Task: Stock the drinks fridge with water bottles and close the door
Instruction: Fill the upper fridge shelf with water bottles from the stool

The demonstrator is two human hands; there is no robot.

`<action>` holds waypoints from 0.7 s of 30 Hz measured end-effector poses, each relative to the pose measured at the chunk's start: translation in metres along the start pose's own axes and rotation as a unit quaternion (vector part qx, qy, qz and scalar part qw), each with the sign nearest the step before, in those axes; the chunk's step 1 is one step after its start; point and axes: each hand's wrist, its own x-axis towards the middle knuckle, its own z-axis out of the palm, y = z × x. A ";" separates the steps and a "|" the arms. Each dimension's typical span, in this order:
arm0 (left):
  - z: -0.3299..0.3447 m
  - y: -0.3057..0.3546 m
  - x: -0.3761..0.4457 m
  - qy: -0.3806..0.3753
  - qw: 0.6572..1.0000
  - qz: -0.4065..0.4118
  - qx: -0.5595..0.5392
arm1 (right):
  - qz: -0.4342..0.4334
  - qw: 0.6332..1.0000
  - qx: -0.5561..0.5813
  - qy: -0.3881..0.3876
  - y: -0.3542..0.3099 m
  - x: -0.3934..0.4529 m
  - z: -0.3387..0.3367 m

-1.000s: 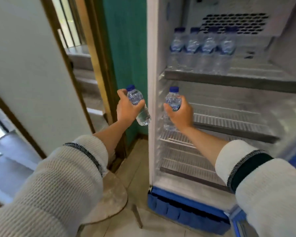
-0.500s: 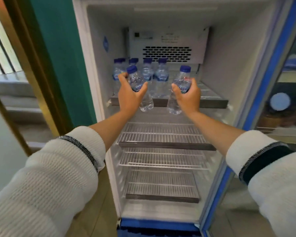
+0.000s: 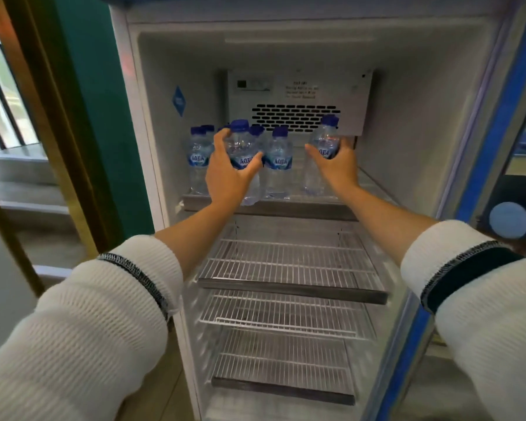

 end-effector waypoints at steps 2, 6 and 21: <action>0.001 -0.003 0.002 0.001 1.000 0.005 0.000 | 0.025 1.000 0.009 -0.017 0.007 0.007 0.011; 0.005 -0.007 0.002 0.006 1.000 0.007 0.005 | 0.086 0.995 0.036 -0.040 0.018 0.021 0.028; 0.010 -0.009 0.002 0.030 0.999 0.010 0.014 | 0.102 0.978 0.000 -0.184 0.036 0.031 0.030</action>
